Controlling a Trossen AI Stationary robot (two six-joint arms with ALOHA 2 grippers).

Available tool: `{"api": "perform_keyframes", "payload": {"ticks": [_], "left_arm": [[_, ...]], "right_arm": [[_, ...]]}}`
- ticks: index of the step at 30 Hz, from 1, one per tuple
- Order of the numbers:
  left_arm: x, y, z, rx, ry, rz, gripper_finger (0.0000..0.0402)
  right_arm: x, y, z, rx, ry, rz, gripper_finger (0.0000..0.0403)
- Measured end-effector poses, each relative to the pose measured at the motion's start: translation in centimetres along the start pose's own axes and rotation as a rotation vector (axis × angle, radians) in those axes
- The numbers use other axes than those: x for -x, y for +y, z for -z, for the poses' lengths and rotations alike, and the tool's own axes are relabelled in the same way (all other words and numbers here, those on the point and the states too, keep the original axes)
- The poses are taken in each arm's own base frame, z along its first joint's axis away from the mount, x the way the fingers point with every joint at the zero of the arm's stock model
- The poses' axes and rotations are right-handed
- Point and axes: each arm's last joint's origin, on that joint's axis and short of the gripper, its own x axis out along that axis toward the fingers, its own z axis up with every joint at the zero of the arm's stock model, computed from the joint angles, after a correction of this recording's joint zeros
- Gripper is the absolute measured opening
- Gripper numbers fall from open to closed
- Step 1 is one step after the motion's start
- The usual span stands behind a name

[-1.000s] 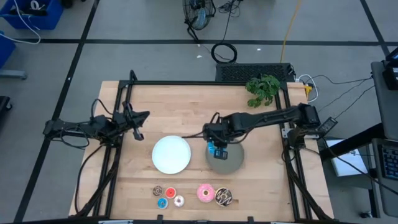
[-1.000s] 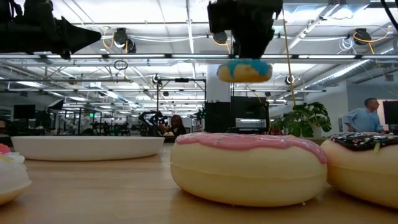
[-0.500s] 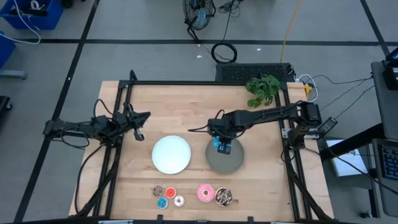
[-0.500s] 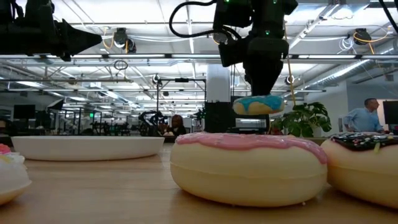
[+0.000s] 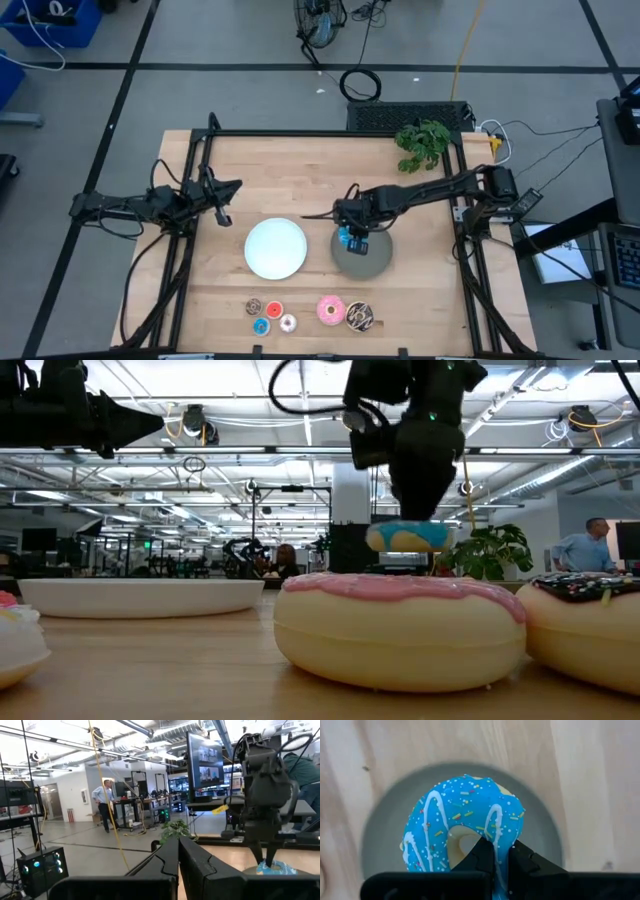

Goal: Pick & Place donuts
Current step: Put the big blue donut into the gray plate

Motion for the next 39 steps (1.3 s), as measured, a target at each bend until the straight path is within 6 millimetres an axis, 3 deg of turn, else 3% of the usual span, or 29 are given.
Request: {"api": "perform_keyframes", "payload": {"ticks": [4, 9, 29, 39], "left_arm": [[0.0, 0.0, 0.0, 0.003, -0.001, -0.001, 0.0019], [0.0, 0.0, 0.0, 0.004, -0.001, -0.001, 0.0019], [0.0, 0.0, 0.0, 0.005, 0.0, -0.002, 0.0019], [0.0, 0.0, 0.0, 0.002, 0.0, -0.001, 0.0019]], "right_arm": [[-2.0, -0.3, 1.1, -0.027, -0.011, 0.0, 0.0013], [-2.8, -0.7, 2.0, -0.027, 0.012, 0.032, 0.0013], [-4.3, -1.1, 3.4, -0.057, 0.021, 0.03, 0.0015], [-4.3, -1.0, 3.4, -0.096, 0.026, 0.004, 0.0093]]}}
